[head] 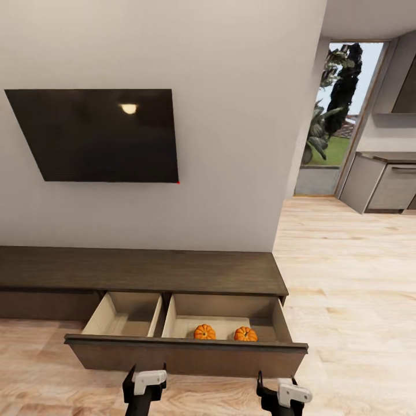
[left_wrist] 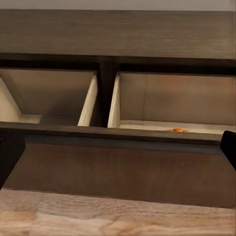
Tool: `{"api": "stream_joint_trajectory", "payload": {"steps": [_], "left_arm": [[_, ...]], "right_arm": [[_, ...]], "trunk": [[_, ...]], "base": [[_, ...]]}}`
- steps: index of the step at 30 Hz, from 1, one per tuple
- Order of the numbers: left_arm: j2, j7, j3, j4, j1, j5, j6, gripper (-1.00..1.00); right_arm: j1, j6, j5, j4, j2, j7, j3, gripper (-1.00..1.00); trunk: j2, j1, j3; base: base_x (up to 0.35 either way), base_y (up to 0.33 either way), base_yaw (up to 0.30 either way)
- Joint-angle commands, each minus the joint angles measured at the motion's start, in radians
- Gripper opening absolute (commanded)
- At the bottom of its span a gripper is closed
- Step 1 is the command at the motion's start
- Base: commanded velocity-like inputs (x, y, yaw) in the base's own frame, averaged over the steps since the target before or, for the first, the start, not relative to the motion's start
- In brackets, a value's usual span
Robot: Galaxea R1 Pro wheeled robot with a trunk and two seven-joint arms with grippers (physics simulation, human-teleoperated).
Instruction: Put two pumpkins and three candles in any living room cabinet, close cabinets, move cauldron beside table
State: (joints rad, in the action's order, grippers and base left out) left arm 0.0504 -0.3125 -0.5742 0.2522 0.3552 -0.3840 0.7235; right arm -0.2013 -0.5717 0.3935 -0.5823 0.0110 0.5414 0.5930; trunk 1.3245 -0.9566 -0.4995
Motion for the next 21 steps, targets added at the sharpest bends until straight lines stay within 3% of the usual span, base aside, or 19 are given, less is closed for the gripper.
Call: {"api": "stream_joint_trajectory", "payload": {"steps": [1, 18, 21], "left_arm": [[0.000, -0.008, -0.009, -0.001, 0.001, -0.004, 0.003, 1.00], [0.002, -0.011, -0.009, -0.001, 0.001, -0.005, 0.005, 1.00], [0.002, -0.014, -0.009, -0.001, 0.001, -0.005, 0.005, 1.00]], "right_arm": [[-0.001, -0.005, 0.007, 0.006, 0.001, 0.007, 0.008, 1.00], [-0.002, -0.010, 0.007, 0.032, -0.003, 0.002, 0.008, 1.00], [-0.003, -0.010, 0.007, 0.034, -0.003, -0.037, 0.008, 1.00]], "trunk": [[0.001, 0.000, -0.001], [0.001, 0.000, -0.001], [0.001, 0.000, -0.001]], "base": [[0.000, 0.000, 0.000], [-0.073, 0.000, 0.000], [-0.004, 0.000, 0.000]]}}
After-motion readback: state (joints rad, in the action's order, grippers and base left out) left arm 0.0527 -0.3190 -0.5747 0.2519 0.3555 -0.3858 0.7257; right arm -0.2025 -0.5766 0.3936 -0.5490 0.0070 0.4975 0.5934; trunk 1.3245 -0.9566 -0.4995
